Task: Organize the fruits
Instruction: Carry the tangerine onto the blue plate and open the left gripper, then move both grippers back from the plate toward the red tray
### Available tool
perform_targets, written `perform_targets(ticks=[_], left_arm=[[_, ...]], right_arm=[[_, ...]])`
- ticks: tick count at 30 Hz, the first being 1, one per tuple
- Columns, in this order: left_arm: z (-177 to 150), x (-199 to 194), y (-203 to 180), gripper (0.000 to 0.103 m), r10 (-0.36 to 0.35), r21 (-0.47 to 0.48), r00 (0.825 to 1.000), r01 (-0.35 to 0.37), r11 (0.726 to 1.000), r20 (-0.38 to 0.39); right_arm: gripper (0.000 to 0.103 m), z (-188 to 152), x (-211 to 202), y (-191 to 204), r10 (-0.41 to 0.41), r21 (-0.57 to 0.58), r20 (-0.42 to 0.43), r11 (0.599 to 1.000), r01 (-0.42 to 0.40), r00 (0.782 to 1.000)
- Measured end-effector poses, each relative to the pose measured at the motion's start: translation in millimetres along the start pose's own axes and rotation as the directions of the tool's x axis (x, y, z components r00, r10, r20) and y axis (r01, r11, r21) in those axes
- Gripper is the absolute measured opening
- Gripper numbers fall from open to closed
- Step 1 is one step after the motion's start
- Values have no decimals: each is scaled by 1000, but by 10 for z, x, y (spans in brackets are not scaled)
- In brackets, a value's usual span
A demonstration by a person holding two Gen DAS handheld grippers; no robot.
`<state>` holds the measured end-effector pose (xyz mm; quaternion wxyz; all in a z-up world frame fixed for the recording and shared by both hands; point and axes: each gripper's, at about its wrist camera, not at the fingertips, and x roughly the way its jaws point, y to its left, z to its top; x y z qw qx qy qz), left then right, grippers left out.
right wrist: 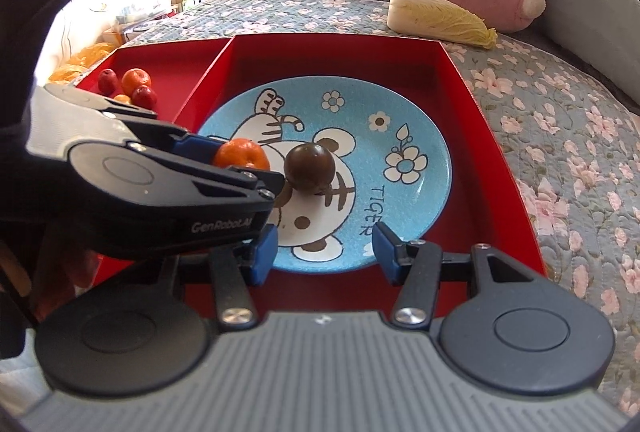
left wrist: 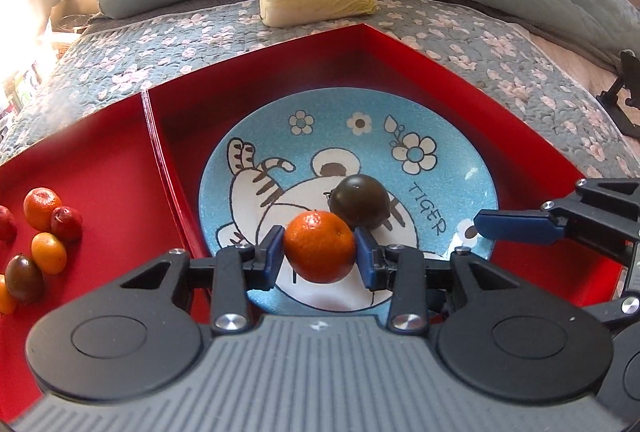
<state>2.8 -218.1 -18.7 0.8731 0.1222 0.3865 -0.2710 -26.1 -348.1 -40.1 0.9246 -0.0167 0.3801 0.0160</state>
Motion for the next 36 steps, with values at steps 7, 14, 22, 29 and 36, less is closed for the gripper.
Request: perform_targets(ticks=[7, 14, 22, 29, 36], left_arm=[[-2, -57, -23, 71, 6, -1, 1000, -6, 1000, 30], [-25, -121, -53, 77, 15, 1, 999, -15, 1000, 40], [-55, -329, -17, 79, 16, -31, 997, -13, 999, 75], [-61, -638, 337, 79, 112, -164, 985, -91, 982, 128], [-179, -787, 956, 78, 237, -285, 967, -203, 937, 90]], right_arm=[[55, -6, -13, -1, -6, -7, 10, 1000, 6, 1000], [56, -21, -65, 9, -9, -21, 17, 1000, 9, 1000], [57, -11, -132, 7, -28, -26, 27, 999, 29, 999], [56, 136, -216, 33, -48, -29, 68, 998, 50, 997], [56, 346, -205, 303, 18, -70, 110, 998, -10, 994]])
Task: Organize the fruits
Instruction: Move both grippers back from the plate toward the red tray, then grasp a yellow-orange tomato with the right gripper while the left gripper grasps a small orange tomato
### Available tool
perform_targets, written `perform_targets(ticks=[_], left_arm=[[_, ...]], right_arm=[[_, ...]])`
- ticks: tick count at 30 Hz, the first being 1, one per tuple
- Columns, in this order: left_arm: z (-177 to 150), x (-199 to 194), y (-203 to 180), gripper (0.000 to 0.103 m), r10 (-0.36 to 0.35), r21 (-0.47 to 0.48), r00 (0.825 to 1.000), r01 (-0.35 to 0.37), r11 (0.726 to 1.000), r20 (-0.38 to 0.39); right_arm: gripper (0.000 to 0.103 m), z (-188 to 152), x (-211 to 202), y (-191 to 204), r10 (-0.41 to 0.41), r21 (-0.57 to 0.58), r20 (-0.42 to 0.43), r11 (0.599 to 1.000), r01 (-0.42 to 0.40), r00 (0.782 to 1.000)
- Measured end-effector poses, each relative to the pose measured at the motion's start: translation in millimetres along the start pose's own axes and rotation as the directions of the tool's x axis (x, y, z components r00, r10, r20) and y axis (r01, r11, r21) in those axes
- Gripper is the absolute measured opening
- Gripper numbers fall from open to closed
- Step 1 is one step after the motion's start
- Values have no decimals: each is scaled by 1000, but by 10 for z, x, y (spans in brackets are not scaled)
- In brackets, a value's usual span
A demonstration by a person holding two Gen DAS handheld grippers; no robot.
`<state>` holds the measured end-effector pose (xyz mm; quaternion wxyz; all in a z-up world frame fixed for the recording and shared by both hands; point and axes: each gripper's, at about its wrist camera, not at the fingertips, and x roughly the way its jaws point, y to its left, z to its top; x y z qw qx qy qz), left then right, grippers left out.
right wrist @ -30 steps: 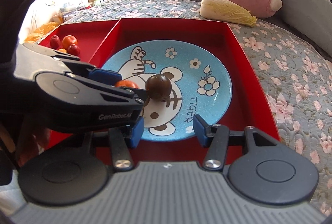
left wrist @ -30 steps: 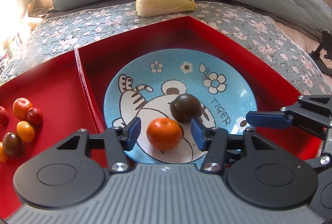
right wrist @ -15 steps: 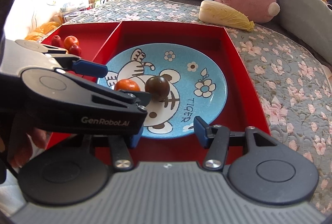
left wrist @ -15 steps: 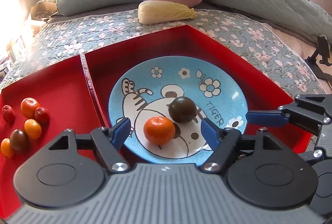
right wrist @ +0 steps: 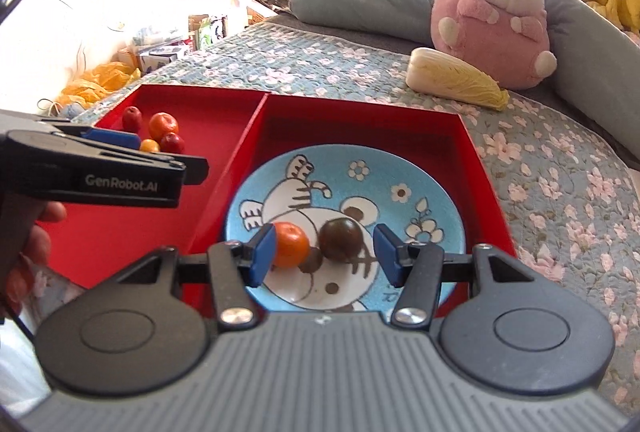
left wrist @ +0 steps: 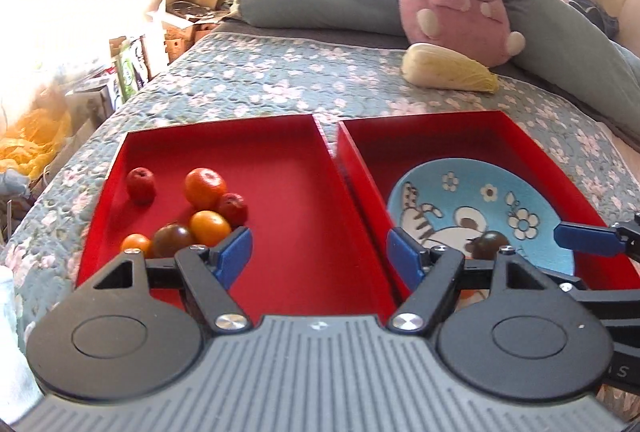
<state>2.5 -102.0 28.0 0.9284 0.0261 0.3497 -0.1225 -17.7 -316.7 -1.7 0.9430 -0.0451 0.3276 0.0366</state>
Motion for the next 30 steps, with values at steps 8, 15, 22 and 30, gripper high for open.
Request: perform_targets(ticks=[8, 15, 22, 30], left_arm=[[-90, 36, 709, 77, 77, -78, 996, -80, 994, -44], [-35, 1, 1133, 77, -9, 49, 999, 11, 999, -45], [-41, 177, 1292, 65, -81, 140, 990, 97, 985, -112], [-31, 454, 1463, 56, -76, 136, 980, 101, 986, -184]], right_arm=[[56, 237, 136, 397, 92, -33, 28, 995, -91, 995], [55, 366, 321, 691, 167, -53, 14, 985, -166, 986], [54, 569, 644, 1073, 233, -78, -15, 969, -233, 972], [42, 641, 1043, 1259, 250, -50, -95, 965, -256, 964]])
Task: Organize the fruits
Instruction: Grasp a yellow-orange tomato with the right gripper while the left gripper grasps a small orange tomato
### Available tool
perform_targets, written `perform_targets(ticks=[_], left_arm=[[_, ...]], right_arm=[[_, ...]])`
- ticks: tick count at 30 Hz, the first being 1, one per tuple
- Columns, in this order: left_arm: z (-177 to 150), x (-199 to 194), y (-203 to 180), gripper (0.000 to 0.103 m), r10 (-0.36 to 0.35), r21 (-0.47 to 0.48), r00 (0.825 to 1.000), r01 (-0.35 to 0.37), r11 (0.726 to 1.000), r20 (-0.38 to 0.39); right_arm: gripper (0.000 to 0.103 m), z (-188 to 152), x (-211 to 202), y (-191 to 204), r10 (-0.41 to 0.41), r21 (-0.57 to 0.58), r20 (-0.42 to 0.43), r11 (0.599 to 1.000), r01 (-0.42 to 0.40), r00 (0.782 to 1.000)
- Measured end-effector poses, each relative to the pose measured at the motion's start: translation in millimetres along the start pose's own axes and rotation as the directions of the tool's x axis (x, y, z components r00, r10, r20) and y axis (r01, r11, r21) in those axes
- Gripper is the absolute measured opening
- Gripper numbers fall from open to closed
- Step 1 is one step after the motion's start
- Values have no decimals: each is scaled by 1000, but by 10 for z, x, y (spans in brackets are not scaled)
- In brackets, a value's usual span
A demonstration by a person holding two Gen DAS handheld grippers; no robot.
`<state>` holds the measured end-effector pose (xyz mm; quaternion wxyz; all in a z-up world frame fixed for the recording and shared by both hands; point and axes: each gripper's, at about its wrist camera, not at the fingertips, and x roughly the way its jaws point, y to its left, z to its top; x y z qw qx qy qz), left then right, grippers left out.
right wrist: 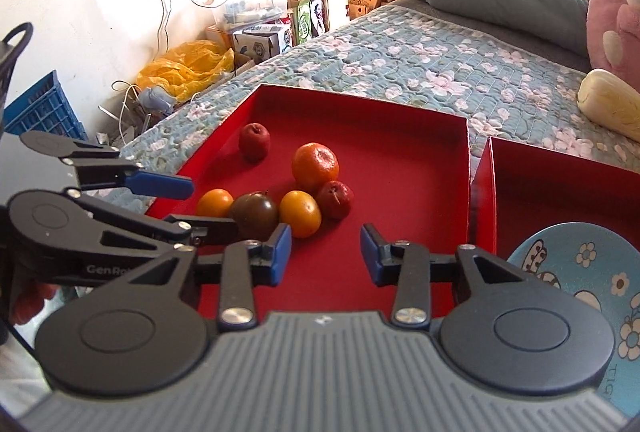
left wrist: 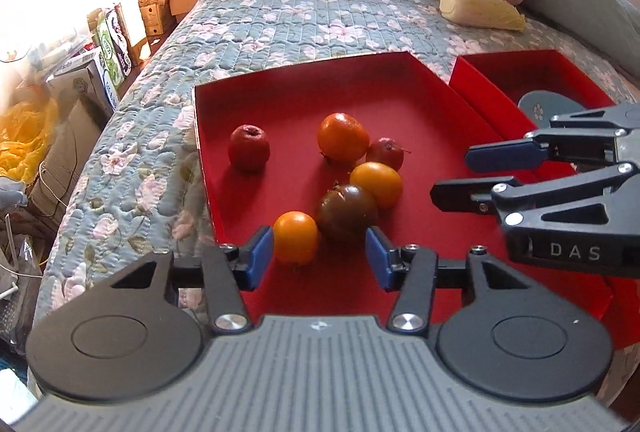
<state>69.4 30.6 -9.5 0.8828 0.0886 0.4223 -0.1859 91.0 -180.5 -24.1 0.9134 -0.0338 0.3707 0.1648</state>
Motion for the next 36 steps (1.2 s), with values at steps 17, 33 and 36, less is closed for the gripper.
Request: perform_targets(ticks=[17, 33, 36], left_arm=[[20, 226, 149, 48, -53, 38, 998, 55, 998, -43], [116, 343, 182, 39, -17, 53, 1000, 18, 998, -17], [123, 343, 206, 33, -21, 43, 1000, 21, 999, -15]], right_arm=[[39, 71, 467, 115, 6, -75, -90, 997, -13, 996], [36, 138, 652, 55, 11, -43, -96, 999, -15, 995], [36, 128, 610, 54, 2, -42, -96, 999, -6, 995]])
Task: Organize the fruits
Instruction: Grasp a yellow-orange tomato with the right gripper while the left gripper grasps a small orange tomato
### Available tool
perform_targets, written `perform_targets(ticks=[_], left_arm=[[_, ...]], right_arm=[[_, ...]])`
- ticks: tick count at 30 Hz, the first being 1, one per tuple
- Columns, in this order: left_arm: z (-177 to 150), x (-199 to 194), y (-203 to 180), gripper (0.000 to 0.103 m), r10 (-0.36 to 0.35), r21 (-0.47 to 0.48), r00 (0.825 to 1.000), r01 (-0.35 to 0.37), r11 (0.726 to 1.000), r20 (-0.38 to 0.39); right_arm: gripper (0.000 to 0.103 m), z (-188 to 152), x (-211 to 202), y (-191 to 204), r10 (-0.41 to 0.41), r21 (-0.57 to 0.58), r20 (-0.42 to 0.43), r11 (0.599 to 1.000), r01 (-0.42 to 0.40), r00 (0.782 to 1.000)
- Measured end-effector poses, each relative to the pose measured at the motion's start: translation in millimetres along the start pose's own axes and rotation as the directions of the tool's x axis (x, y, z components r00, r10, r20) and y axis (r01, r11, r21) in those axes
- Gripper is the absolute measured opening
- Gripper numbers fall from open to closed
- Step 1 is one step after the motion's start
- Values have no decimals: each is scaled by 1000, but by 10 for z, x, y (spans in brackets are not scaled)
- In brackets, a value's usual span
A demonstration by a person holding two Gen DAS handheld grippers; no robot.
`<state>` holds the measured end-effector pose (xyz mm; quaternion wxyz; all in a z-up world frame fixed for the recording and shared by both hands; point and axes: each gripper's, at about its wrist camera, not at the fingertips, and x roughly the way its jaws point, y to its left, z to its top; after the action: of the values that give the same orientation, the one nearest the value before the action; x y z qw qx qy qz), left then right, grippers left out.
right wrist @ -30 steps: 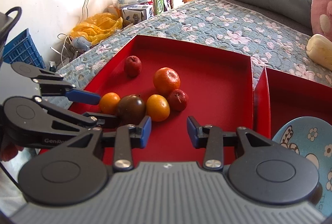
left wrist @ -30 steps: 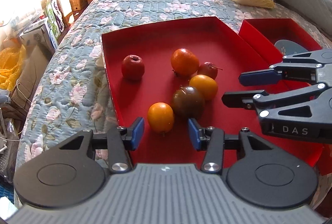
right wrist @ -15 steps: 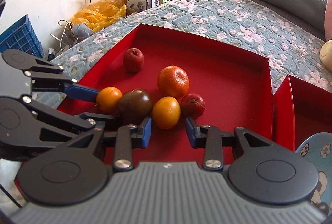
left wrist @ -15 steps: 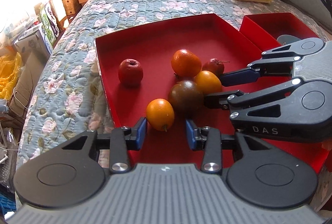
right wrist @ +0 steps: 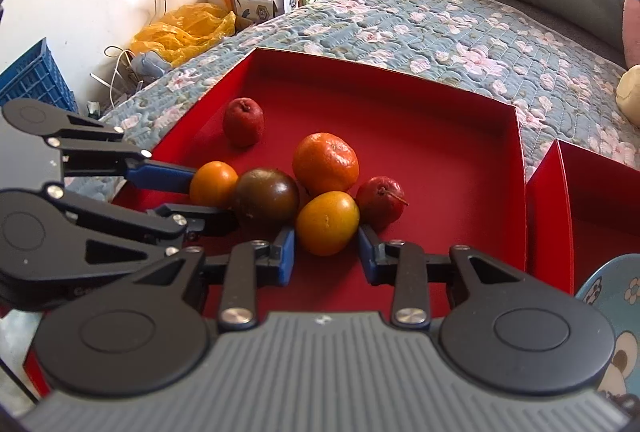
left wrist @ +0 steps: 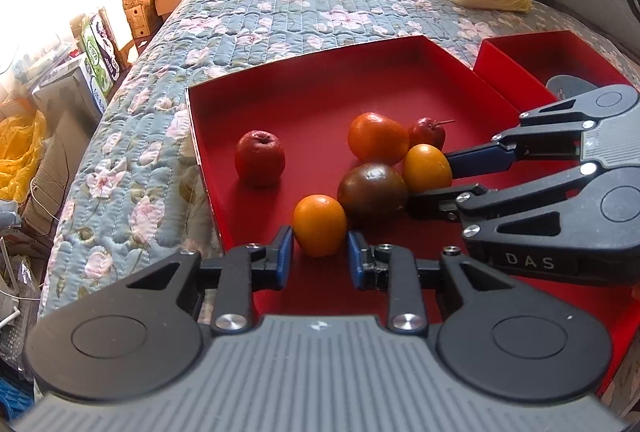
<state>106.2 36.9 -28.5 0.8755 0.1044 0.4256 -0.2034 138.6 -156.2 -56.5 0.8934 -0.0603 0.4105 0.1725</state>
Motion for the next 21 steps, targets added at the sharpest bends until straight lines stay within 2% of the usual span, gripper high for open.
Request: perform_targets(ticks=[6, 14, 21], left_arm=[[-33, -52, -49, 33, 6, 11, 1000, -6, 1000, 0], [-49, -282, -138, 33, -3, -36, 999, 5, 999, 47], [-83, -494, -363, 33, 2, -46, 996, 2, 999, 85]], right_arm=[[36, -80, -177, -20, 4, 21, 16, 1000, -5, 1000], [36, -214, -522, 25, 31, 51, 69, 998, -35, 997], [36, -278, -786, 53, 28, 53, 122, 998, -35, 992]])
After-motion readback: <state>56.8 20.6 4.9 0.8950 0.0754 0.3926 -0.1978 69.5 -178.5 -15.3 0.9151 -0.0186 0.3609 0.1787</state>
